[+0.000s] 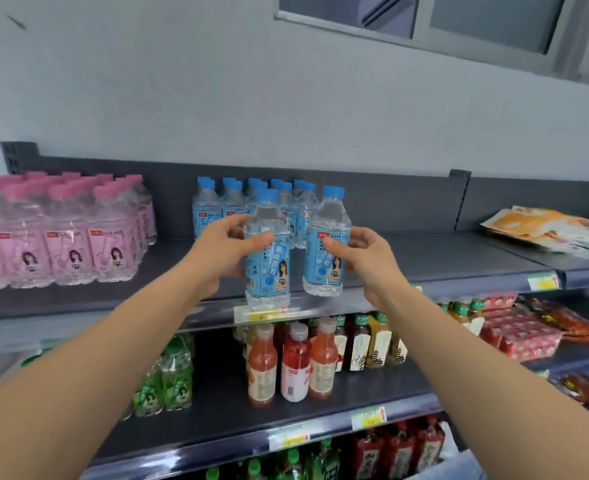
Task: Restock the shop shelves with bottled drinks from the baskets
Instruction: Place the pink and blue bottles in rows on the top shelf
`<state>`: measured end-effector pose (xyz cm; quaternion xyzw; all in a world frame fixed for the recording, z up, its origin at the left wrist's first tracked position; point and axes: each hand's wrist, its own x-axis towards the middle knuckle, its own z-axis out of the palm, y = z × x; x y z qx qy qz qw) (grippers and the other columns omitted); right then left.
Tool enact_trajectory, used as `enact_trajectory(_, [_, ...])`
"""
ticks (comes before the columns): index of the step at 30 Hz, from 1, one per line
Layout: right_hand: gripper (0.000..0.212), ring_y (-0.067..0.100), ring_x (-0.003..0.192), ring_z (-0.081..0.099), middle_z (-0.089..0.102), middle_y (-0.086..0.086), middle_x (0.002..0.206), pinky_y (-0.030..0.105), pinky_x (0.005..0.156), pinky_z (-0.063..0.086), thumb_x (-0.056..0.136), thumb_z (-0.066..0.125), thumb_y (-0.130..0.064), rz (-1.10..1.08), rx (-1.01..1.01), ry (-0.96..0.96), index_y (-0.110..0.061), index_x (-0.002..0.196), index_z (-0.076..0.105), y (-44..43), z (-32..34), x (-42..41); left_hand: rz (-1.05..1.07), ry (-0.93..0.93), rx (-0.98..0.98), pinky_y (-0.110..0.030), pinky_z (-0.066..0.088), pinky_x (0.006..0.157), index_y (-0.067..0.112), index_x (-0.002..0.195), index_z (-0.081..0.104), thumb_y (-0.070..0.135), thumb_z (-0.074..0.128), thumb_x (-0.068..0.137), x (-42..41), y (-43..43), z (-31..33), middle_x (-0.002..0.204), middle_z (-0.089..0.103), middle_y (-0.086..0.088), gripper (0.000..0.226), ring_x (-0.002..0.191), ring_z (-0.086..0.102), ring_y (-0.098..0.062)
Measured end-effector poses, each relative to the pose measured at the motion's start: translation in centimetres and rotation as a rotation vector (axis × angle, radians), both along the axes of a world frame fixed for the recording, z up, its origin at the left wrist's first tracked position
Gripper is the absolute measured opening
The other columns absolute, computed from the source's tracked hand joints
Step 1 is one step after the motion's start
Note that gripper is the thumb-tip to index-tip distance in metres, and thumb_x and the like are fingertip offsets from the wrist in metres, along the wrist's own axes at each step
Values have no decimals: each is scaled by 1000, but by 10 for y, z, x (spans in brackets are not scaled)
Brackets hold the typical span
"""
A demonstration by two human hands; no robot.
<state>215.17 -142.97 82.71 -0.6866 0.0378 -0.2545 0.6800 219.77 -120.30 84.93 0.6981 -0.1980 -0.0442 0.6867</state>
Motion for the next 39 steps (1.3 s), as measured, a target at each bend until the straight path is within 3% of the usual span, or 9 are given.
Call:
enact_trajectory(3, [44, 11, 86, 69, 70, 2, 100, 17, 59, 51, 70, 84, -18, -29, 0, -6, -11, 106, 59, -10, 4, 25, 25, 1, 7, -47, 57, 79, 15, 135, 50, 19, 73, 80, 22, -5, 2, 123, 58, -14, 60, 105, 64, -27])
enact_trajectory(7, [42, 1, 78, 67, 70, -3, 97, 11, 55, 49, 70, 84, -15, -63, -20, 16, -12, 104, 60, -24, 6, 64, 23, -22, 2, -43, 59, 76, 15, 129, 56, 19, 71, 83, 53, -12, 5, 109, 66, -7, 49, 97, 68, -20])
enact_trajectory(23, [39, 4, 90, 65, 69, -4, 104, 18, 63, 45, 76, 80, -13, -60, -50, 101, -12, 109, 58, -61, -18, 176, 18, -49, 85, -53, 55, 84, 20, 127, 57, 21, 72, 82, 130, -37, 7, 105, 65, -2, 47, 97, 66, -22])
enact_trajectory(30, [33, -4, 84, 64, 69, -10, 101, 10, 52, 47, 81, 75, -12, -38, -78, 103, -16, 109, 59, -74, -20, 188, 20, -54, 106, -53, 52, 89, 18, 135, 49, 20, 71, 82, 142, -47, 6, 118, 61, -6, 57, 105, 63, -25])
enact_trajectory(33, [33, -4, 86, 64, 69, -9, 101, 8, 53, 47, 81, 75, -11, -27, -105, 96, -14, 111, 61, -77, -20, 190, 16, -74, 121, -49, 53, 90, 18, 136, 49, 19, 70, 84, 144, -54, 5, 117, 61, -5, 56, 105, 62, -23])
enact_trajectory(39, [32, -2, 89, 63, 68, -9, 101, 12, 62, 47, 82, 74, -12, -17, -125, 78, -15, 112, 61, -77, -21, 194, 21, -135, 144, -21, 51, 70, 18, 131, 53, 17, 67, 86, 148, -66, -1, 106, 65, 6, 47, 94, 62, -7])
